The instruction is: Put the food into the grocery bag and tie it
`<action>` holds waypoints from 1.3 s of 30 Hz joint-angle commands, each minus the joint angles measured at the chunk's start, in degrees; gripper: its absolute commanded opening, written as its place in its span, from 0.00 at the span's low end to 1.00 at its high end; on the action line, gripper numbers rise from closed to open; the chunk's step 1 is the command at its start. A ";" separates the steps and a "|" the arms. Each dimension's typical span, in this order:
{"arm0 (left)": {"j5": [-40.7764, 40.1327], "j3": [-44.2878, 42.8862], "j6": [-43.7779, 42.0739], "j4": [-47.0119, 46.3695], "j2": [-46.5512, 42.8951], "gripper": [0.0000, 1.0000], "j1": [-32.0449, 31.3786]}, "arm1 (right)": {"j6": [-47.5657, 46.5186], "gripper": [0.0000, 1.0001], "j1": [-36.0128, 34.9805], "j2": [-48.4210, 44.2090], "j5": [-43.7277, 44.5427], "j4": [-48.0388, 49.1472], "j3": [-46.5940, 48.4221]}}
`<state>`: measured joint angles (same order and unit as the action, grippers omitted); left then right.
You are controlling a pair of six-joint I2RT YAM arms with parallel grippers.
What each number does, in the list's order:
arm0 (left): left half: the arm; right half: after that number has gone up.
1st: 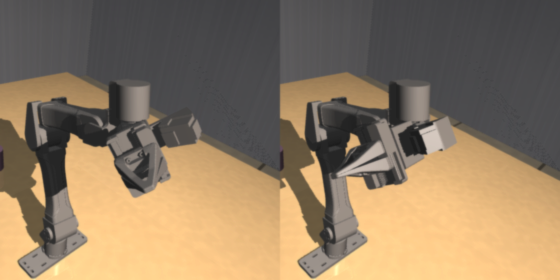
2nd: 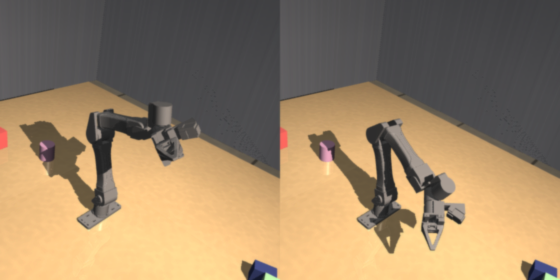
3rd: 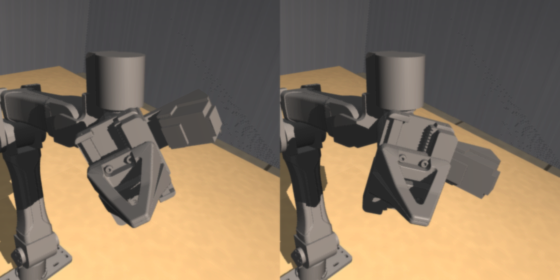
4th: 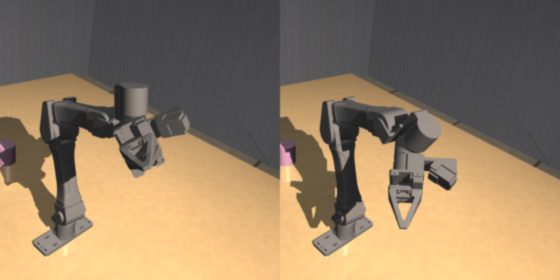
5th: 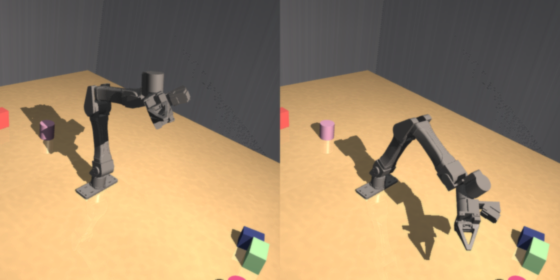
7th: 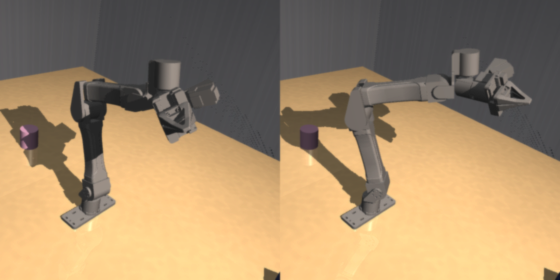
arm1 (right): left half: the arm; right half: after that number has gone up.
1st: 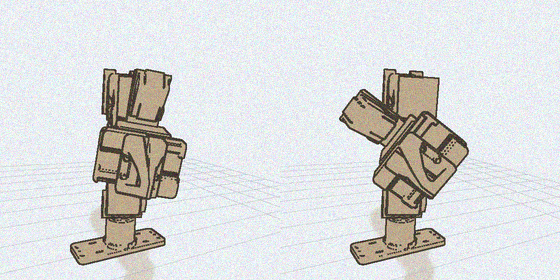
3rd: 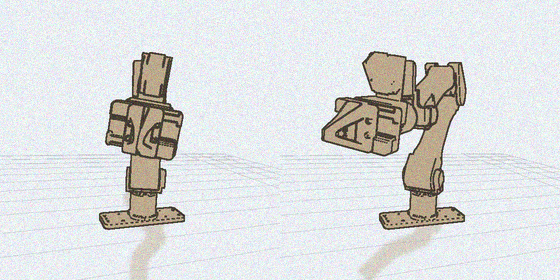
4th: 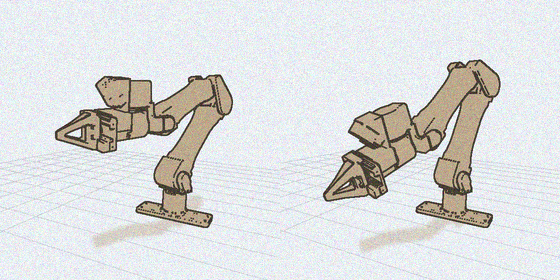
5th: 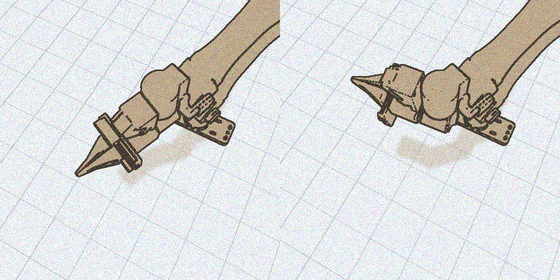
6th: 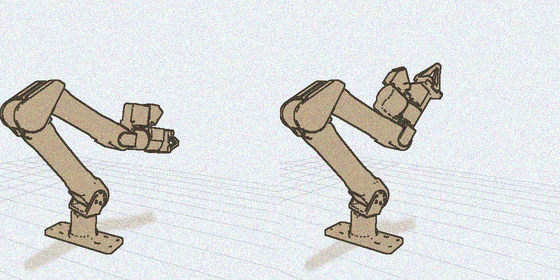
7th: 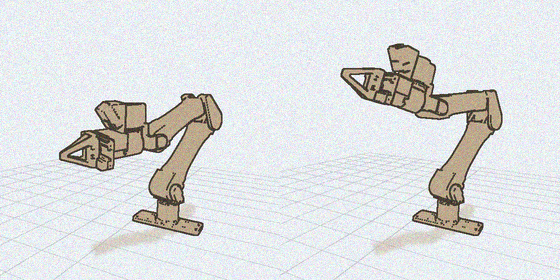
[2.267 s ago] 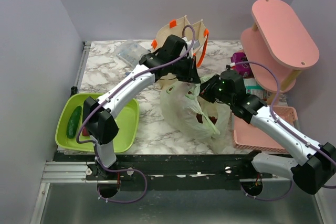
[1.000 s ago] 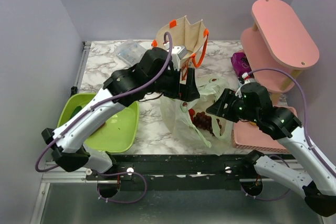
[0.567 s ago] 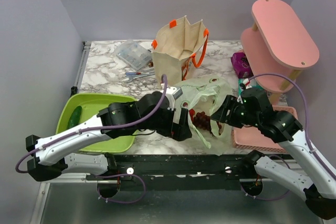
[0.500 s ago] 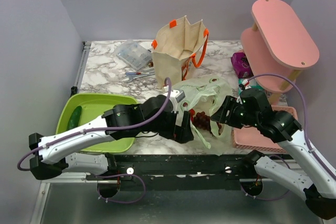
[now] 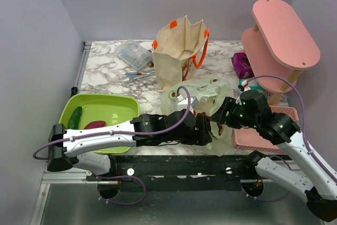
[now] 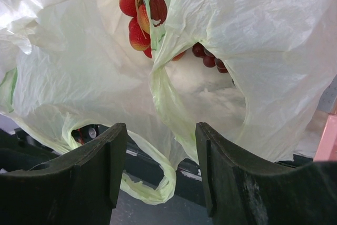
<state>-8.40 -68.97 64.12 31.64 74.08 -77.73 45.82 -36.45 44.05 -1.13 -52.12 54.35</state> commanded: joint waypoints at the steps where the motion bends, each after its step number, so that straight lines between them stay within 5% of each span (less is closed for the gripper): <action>1: -5.21 4.69 8.63 -6.12 -1.74 0.73 -0.23 | -1.13 0.60 -0.20 -0.98 -1.82 3.37 -2.04; 11: -8.71 11.99 13.95 -14.70 -4.70 0.68 -0.31 | -2.16 0.60 -0.19 -0.77 -2.52 5.95 -3.91; 31: -7.48 11.66 14.28 -17.35 -0.35 0.32 -0.32 | -2.46 0.59 -0.16 1.74 -1.20 8.47 -6.42; 35: -7.33 11.83 13.91 -17.26 -0.43 0.20 -0.31 | -2.10 0.49 -0.20 2.23 -1.16 9.39 -6.97; 39: -7.14 12.24 13.56 -16.90 -1.01 0.03 -0.31 | -1.89 0.23 -0.20 2.57 -1.52 9.36 -6.79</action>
<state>-15.40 -57.49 77.93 15.51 73.69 -77.76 43.97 -36.45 46.44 -2.59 -44.53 48.01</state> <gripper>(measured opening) 0.109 0.320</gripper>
